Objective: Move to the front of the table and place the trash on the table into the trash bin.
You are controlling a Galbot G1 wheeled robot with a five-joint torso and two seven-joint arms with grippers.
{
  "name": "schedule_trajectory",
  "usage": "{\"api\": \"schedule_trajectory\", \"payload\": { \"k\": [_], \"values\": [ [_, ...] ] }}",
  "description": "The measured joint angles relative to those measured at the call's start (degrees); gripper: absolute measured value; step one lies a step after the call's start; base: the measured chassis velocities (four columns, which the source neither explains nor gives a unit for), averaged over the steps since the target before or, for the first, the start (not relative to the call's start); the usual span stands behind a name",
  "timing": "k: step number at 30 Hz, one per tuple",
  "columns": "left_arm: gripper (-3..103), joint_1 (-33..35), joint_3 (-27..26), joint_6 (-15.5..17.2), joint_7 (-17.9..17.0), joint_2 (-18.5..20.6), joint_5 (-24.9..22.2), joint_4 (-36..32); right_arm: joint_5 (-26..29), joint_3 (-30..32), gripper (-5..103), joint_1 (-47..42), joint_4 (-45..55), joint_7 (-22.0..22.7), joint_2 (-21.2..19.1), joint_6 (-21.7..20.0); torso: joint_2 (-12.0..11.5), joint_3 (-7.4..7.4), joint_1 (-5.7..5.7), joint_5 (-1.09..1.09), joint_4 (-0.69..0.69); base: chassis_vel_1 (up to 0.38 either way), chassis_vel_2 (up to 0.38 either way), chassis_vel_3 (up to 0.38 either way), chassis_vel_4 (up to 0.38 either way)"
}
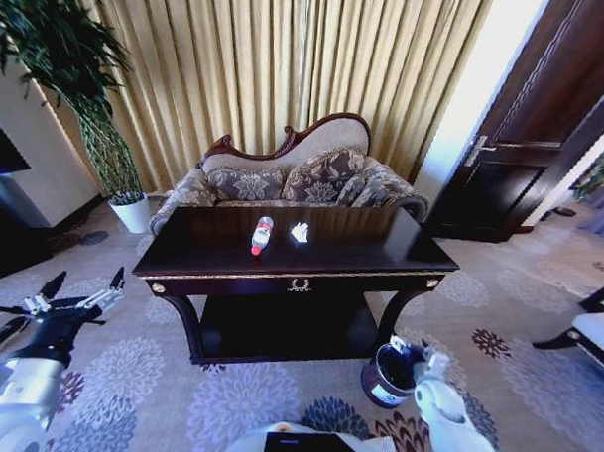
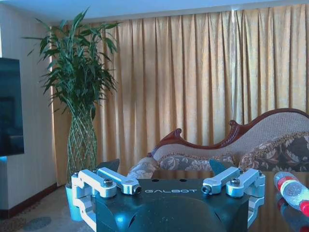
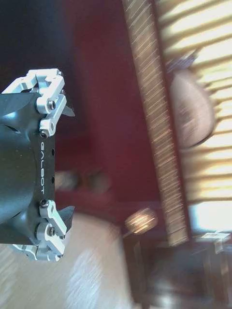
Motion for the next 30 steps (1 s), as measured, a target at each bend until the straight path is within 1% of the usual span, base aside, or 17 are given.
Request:
{"api": "schedule_trajectory", "payload": {
  "k": [1, 2, 4, 5, 6, 7, 8, 9, 11, 13, 16, 20, 25, 30],
  "values": [
    [100, 0.02, 0.05, 0.03, 0.03, -0.17, -0.06, 0.00, 0.68, 0.63, 100, -2.17, 6.87, -0.77, 0.43, -1.05, 0.00, 0.00, 0.00, -0.01, 0.00, 0.000, 0.000, 0.000, 0.000],
    [100, 0.02, 0.05, 0.03, 0.03, -0.17, -0.06, 0.00, 0.68, 0.63, 100, -2.17, 6.87, -0.77, 0.43, -1.05, 0.00, 0.00, 0.00, -0.01, 0.00, 0.000, 0.000, 0.000, 0.000],
    [100, 0.09, 0.07, 0.04, 0.07, -0.30, -0.11, 0.00, 0.86, 0.82, 100, -3.71, 12.07, -1.18, 0.85, -1.86, 0.00, 0.00, 0.00, -0.01, 0.00, 0.000, 0.000, 0.000, 0.000],
    [100, 0.26, 0.07, 0.04, 0.08, -0.44, -0.16, 0.00, 0.82, 0.81, 100, -5.36, 17.54, -1.40, 1.27, -2.53, 0.00, -0.01, 0.00, -0.01, 0.01, 0.000, 0.000, 0.000, 0.000],
    [100, 0.33, 0.05, 0.04, 0.02, -0.47, -0.22, 0.00, 0.50, 0.69, 100, -6.17, 20.07, -1.44, 1.45, -2.84, 0.01, 0.00, -0.01, -0.01, 0.01, 0.000, 0.000, 0.000, 0.000],
    [100, 0.33, 0.05, 0.04, 0.02, -0.47, -0.22, 0.00, 0.50, 0.69, 100, -6.17, 20.07, -1.44, 1.45, -2.84, 0.01, 0.00, -0.01, -0.01, 0.01, 0.000, 0.000, 0.000, 0.000],
    [100, 0.40, 0.03, 0.04, 0.05, -0.48, -0.27, 0.00, 0.17, 0.55, 100, -6.77, 22.00, -1.49, 1.57, -3.05, 0.00, 0.00, 0.00, -0.01, 0.01, 0.000, 0.000, 0.000, 0.000],
    [100, 0.50, -0.09, 0.03, 0.04, -0.46, -0.48, 0.00, -0.70, 0.14, 100, -8.12, 27.17, -1.51, 1.76, -3.91, 0.00, 0.00, 0.00, 0.00, 0.00, 0.000, 0.000, 0.000, 0.000],
    [100, 0.53, -0.14, 0.03, 0.05, -0.38, -0.68, 0.00, -2.04, -0.21, 100, -8.87, 30.87, -1.55, 1.89, -4.66, 0.01, 0.00, 0.00, -0.01, 0.01, 0.000, 0.000, 0.000, 0.000],
    [100, 0.53, -0.14, 0.03, 0.04, -0.34, -0.73, 0.00, -2.82, -0.36, 100, -9.04, 32.03, -1.58, 1.96, -4.88, 0.00, 0.00, 0.00, 0.00, 0.01, 0.000, 0.000, 0.000, 0.000],
    [100, 0.52, -0.13, 0.03, 0.04, -0.25, -0.76, 0.00, -6.14, -0.81, 100, -9.15, 34.50, -1.67, 2.09, -6.38, 0.00, 0.00, -0.01, 0.00, 0.01, 0.000, 0.000, 0.000, 0.000],
    [100, 0.57, -0.24, 0.03, 0.11, -0.18, -0.78, 0.00, -6.52, -0.84, 100, -8.42, 35.98, -1.67, 2.27, -9.53, 0.00, 0.00, 0.00, 0.01, 0.01, 0.000, 0.000, 0.000, 0.000],
    [100, 0.50, -0.30, 0.06, 0.14, 0.09, -0.81, 0.00, -6.83, -1.28, 100, -7.66, 36.30, -1.72, 2.24, -10.72, 0.00, 0.00, -0.01, 0.01, 0.01, 0.000, 0.000, 0.000, 0.000],
    [100, 0.43, -0.30, 0.11, 0.16, 0.10, -0.82, 0.00, -6.86, -1.63, 100, -7.33, 36.46, -1.72, 2.27, -11.01, 0.00, 0.00, -0.01, 0.01, 0.00, 0.000, 0.000, 0.000, 0.000]
  ]
}}
